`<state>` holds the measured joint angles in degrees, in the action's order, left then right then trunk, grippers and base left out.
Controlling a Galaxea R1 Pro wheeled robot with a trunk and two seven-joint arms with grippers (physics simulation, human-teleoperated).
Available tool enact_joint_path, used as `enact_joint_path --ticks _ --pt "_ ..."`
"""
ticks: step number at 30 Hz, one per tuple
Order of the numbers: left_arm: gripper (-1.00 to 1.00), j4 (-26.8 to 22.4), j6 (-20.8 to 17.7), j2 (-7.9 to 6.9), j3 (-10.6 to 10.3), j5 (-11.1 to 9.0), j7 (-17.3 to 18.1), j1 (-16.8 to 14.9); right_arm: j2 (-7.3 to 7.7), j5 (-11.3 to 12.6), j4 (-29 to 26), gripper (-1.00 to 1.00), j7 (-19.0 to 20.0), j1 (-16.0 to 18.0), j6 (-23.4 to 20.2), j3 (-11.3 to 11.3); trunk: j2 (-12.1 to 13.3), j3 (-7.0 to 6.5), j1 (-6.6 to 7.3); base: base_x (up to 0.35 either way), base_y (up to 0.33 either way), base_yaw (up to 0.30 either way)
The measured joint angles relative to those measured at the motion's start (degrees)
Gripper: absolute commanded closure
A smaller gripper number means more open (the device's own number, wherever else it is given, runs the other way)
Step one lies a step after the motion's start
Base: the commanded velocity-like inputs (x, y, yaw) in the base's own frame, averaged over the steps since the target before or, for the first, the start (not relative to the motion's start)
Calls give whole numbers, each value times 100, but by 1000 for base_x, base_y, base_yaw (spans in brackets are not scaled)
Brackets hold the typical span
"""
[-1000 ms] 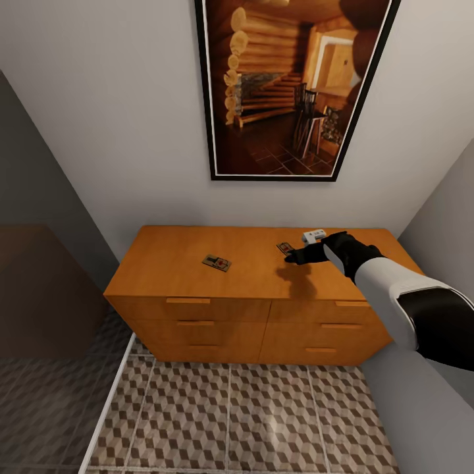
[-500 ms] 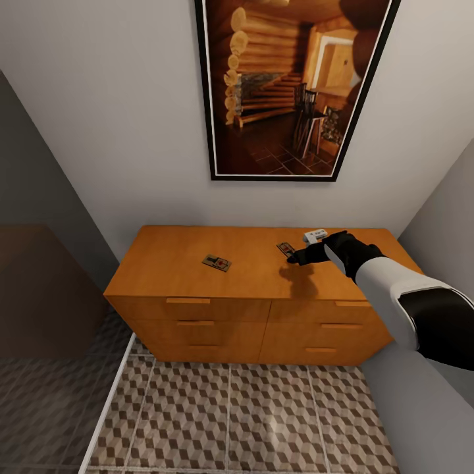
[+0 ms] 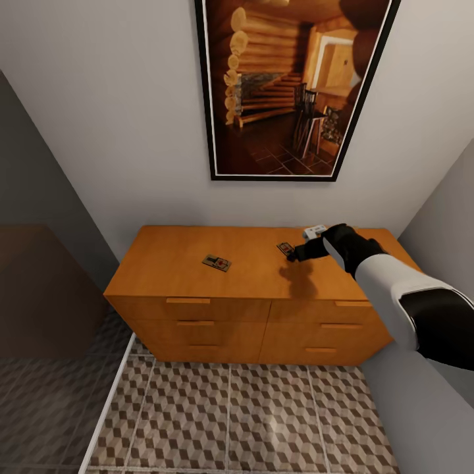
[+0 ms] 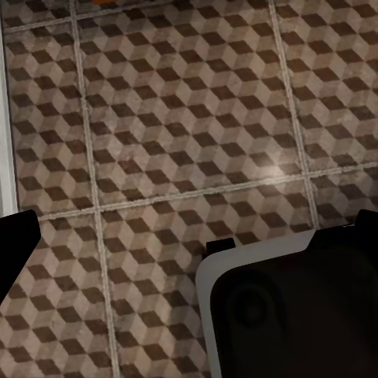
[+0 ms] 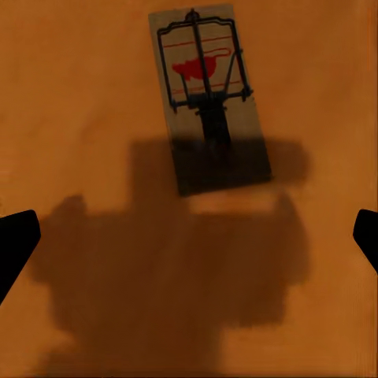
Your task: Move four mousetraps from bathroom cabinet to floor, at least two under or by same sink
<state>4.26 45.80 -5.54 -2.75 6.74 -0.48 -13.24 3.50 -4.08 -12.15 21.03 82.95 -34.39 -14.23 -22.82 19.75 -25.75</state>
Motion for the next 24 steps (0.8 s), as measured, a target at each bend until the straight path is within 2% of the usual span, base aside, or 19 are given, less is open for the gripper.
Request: enact_joint_path --ticks 9,12,24 --pt "-100 0 -2 0 0 0 0 -1 -11 12 -796 -100 0 -1 -951 11 0 0 0 0 0 0" --pt "-100 0 -1 0 0 -1 0 0 -14 12 -974 -100 -1 -1 -1136 17 0 0 0 0 0 0" --pt "-100 0 -1 7 0 0 0 -1 -17 11 -1163 -100 -4 20 -1458 24 1 0 0 0 0 0"
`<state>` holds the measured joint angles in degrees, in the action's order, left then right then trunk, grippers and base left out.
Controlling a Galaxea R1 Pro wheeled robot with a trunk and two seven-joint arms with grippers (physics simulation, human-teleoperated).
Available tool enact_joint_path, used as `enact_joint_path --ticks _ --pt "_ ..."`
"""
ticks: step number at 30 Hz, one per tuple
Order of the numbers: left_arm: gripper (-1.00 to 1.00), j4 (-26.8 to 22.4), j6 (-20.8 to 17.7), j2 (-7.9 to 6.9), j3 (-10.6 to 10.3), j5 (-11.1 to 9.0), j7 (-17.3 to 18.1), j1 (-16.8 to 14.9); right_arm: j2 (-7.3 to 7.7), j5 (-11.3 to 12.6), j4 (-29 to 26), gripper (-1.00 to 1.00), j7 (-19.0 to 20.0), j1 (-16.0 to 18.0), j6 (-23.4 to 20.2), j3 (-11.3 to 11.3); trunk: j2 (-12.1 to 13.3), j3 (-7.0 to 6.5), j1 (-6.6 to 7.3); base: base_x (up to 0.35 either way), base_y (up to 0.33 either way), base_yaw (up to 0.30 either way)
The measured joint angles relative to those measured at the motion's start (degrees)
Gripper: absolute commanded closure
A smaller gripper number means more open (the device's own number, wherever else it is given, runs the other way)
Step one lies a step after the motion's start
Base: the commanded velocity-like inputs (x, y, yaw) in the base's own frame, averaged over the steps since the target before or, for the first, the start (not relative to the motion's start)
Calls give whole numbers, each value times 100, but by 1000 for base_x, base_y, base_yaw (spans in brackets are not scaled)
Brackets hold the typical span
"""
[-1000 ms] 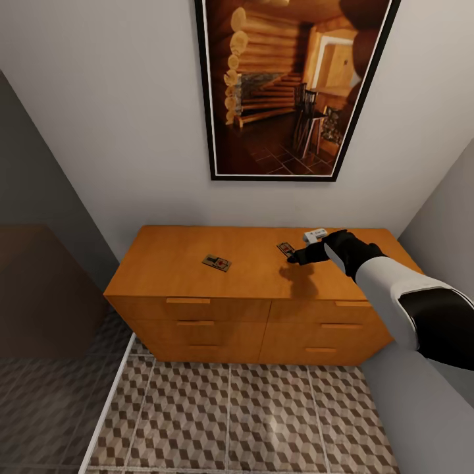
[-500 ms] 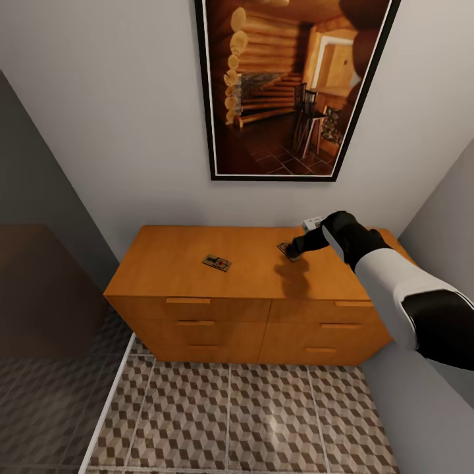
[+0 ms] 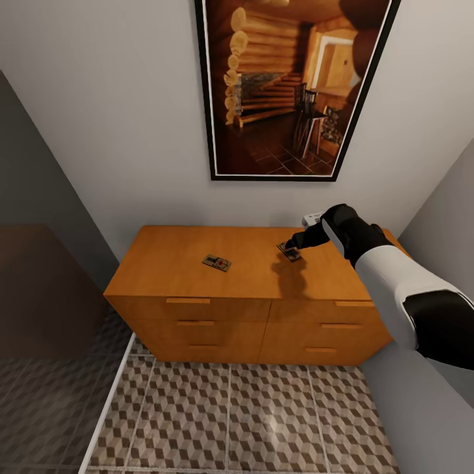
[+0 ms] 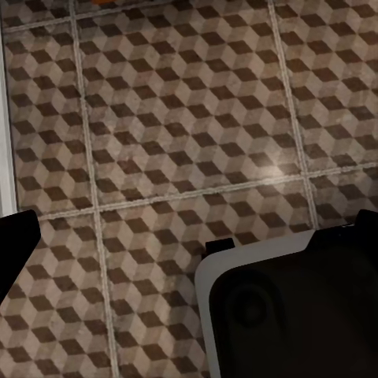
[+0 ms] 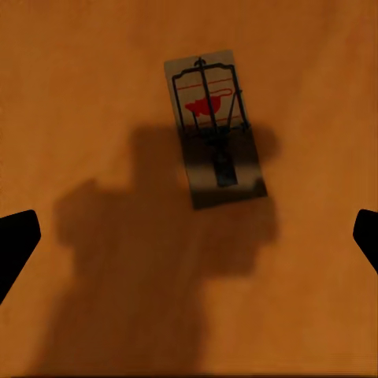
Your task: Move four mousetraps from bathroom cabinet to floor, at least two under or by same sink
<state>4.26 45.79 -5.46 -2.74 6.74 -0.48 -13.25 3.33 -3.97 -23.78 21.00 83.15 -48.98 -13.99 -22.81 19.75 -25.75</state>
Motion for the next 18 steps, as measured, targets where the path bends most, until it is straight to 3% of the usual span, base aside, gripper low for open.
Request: enact_joint_path --ticks 18 --pt "-100 0 -8 1 0 0 0 0 -3 7 45 -100 -5 5 -102 -7 0 0 0 0 0 0"
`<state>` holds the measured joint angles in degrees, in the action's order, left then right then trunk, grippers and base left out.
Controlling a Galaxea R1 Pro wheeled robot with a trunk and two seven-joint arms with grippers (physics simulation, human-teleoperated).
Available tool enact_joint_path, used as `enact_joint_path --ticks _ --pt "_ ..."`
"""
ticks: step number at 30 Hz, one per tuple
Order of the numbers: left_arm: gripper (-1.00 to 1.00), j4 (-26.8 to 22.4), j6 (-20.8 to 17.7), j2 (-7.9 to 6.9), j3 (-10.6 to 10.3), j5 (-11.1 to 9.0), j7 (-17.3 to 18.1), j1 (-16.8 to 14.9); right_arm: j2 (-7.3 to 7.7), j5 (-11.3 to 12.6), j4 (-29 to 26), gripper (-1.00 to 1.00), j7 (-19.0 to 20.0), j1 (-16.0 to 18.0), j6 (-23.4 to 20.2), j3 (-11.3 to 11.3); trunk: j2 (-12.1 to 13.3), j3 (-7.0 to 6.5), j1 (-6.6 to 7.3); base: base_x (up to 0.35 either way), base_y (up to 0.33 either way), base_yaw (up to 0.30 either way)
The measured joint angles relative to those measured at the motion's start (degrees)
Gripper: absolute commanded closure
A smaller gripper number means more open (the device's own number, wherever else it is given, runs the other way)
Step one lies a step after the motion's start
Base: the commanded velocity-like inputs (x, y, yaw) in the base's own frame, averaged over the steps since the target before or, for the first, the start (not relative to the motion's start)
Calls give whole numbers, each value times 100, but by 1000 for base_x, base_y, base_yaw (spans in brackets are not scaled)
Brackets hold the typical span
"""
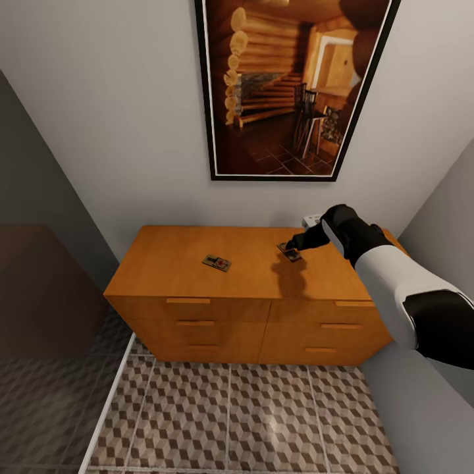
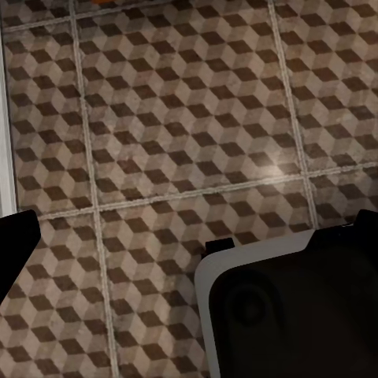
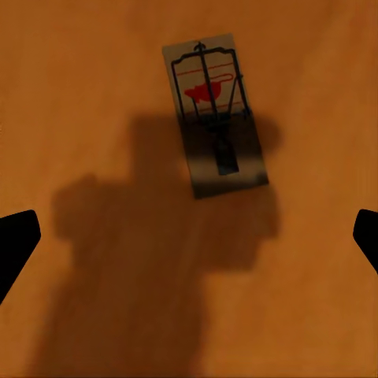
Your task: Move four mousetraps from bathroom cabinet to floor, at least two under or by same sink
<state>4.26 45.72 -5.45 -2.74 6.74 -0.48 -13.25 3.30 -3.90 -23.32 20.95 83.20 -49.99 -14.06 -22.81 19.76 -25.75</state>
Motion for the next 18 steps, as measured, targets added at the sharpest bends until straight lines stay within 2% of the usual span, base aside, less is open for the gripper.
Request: enact_joint_path --ticks 9,18 --pt "-100 0 0 6 0 0 0 0 12 -3 25 -100 -9 0 -30 -1 0 0 0 0 0 0" --pt "-100 0 0 9 0 0 0 0 -6 1 28 -100 1 -1 -365 4 0 0 0 0 0 0"
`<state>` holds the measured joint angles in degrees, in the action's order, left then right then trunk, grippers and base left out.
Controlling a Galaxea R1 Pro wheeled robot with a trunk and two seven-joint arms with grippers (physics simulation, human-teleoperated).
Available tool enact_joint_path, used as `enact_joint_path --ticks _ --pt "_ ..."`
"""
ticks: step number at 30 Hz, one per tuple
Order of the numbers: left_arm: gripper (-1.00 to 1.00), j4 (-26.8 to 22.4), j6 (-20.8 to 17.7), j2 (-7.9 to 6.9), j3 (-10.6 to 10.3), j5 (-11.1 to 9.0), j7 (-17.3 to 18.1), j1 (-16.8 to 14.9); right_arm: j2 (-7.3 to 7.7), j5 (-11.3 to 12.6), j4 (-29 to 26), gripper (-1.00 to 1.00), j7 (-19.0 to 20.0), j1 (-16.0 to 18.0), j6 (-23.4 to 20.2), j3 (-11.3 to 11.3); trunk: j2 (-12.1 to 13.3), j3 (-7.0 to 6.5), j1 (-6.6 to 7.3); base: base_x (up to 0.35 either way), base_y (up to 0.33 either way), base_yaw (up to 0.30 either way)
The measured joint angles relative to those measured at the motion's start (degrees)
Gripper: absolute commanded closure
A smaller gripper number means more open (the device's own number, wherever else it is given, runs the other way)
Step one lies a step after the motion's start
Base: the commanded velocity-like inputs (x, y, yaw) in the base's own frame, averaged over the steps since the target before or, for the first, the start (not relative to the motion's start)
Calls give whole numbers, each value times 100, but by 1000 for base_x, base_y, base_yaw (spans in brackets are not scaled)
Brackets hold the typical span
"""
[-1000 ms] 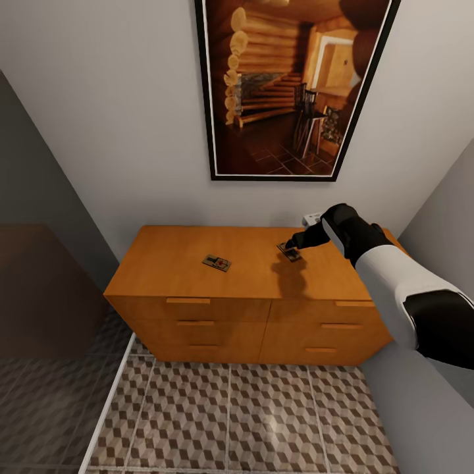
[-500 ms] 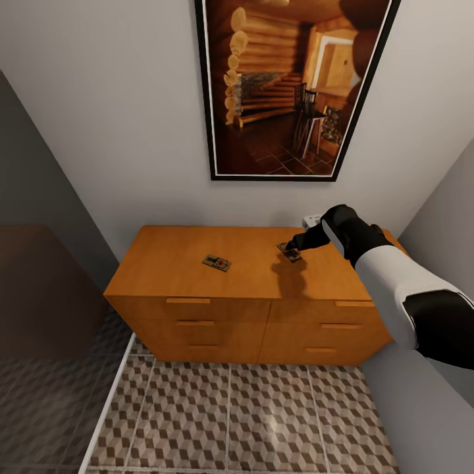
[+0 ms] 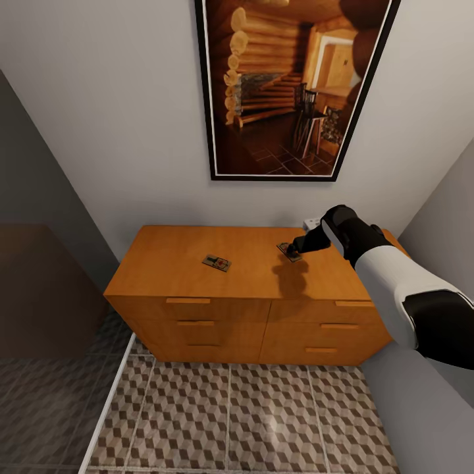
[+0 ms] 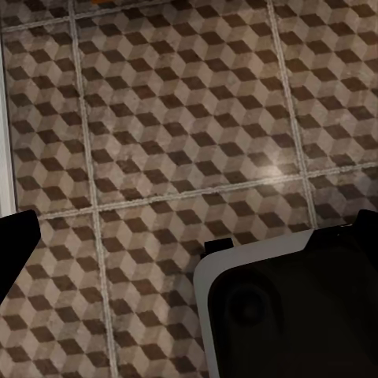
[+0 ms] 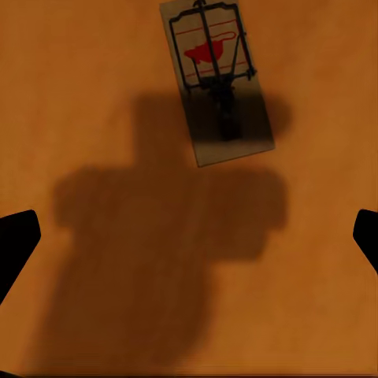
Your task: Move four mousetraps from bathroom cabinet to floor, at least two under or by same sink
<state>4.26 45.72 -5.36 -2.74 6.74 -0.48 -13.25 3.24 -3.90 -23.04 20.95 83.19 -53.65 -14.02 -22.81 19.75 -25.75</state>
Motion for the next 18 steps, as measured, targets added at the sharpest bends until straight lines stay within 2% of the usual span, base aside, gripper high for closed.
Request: enact_joint_path --ticks 18 --pt "-100 0 0 -1 0 0 0 0 17 -15 -8 -100 -31 1 -25 -21 0 0 0 0 0 0"
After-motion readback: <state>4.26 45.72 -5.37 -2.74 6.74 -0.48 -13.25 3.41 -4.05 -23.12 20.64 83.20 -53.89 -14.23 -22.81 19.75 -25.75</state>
